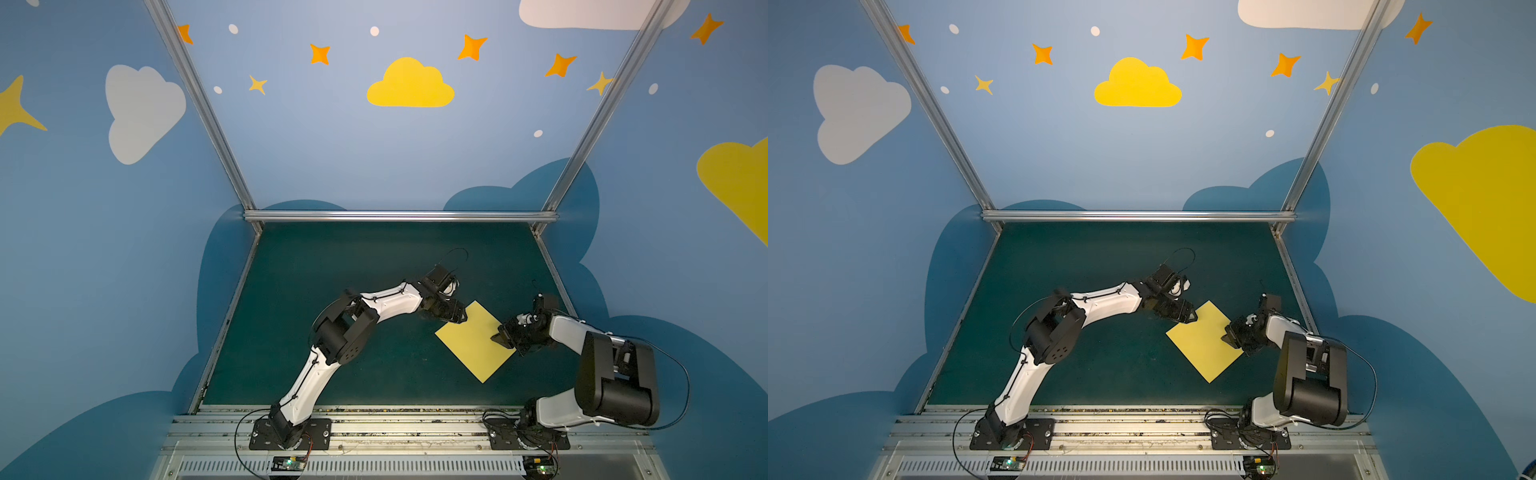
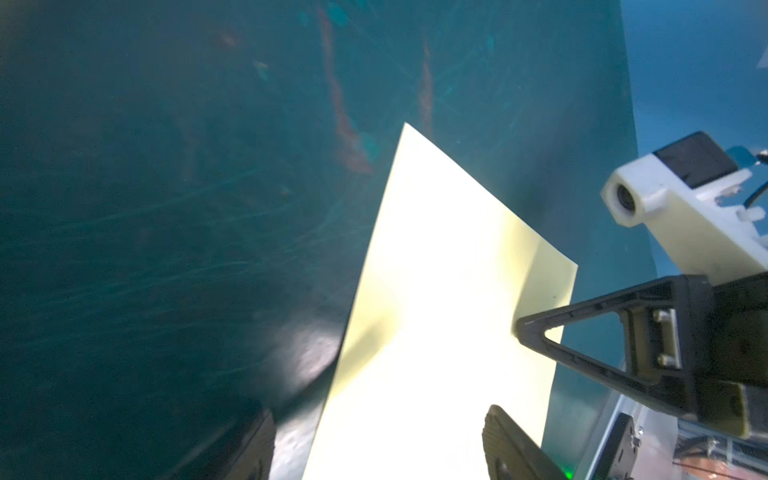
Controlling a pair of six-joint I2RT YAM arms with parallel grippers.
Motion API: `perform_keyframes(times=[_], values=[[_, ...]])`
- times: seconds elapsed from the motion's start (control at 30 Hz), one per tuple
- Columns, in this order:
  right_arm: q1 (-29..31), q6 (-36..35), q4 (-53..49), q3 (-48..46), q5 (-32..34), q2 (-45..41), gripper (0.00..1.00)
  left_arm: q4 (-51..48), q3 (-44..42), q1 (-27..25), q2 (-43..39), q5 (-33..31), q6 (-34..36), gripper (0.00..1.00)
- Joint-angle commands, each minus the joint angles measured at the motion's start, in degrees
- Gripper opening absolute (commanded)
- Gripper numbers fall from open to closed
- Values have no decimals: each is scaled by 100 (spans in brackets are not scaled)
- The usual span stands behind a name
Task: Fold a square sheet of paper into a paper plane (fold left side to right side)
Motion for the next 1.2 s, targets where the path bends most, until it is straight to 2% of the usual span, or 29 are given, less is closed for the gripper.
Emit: perform_keyframes(times=[0.0,0.37,0.57,0.73,0.77,0.8,0.83,0.9,1.07,1.17], values=[[22,-10,-52,-147,396,274,0,-366,150,-136,338,352,143,79],[22,-16,-69,-147,423,292,0,-123,214,-213,445,1212,117,79],[22,-176,-138,-29,308,282,0,82,-321,-202,-83,677,76,79],[-76,-236,-542,240,417,-309,0,27,-699,-205,-328,452,30,79],[-119,-229,-688,396,539,-447,12,72,-792,-209,-382,409,21,79],[-187,-232,-841,498,662,-587,29,105,-901,-200,-443,342,3,79],[-258,-240,-986,552,763,-718,39,155,-984,-180,-495,319,-19,79],[-395,-245,-1190,627,962,-885,53,228,-1096,-157,-588,317,-73,79],[-840,-325,-1337,649,1055,-900,74,283,-1238,-80,-865,233,-114,79],[-981,-473,-1358,736,1026,-653,79,293,-1290,-3,-1044,212,-162,80]])
